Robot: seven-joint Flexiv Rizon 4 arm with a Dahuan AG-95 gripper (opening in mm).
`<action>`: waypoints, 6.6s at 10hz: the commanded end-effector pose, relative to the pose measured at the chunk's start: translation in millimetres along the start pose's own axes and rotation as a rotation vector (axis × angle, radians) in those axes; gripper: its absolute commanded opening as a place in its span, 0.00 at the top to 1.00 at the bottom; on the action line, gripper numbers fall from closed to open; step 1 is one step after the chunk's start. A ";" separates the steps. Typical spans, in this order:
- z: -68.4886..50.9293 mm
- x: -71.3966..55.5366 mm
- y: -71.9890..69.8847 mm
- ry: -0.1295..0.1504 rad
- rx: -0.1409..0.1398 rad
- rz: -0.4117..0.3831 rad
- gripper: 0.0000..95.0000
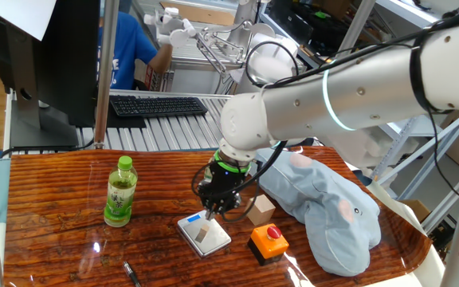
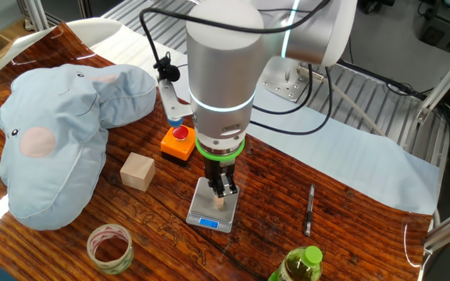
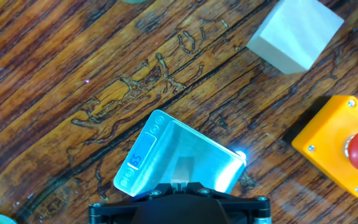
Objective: Remove the object from the scale
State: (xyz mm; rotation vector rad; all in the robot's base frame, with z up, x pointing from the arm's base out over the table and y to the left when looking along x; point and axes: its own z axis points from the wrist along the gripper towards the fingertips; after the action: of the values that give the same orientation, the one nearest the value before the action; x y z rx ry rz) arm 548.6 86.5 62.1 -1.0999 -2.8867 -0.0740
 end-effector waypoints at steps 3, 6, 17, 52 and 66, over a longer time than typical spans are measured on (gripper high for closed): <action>4.6 2.6 -1.5 -0.009 -0.007 0.012 0.80; 5.6 2.7 -1.3 -0.012 -0.013 0.007 0.80; 13.0 2.1 -0.4 -0.038 -0.048 0.056 0.60; -8.1 25.6 -0.6 -0.016 -0.044 -0.006 1.00; -34.0 40.0 -13.4 0.025 -0.019 -0.092 1.00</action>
State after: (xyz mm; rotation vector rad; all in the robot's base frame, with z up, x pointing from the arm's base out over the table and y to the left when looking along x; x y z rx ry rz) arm 511.9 101.4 97.5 -0.9616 -2.9181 -0.1186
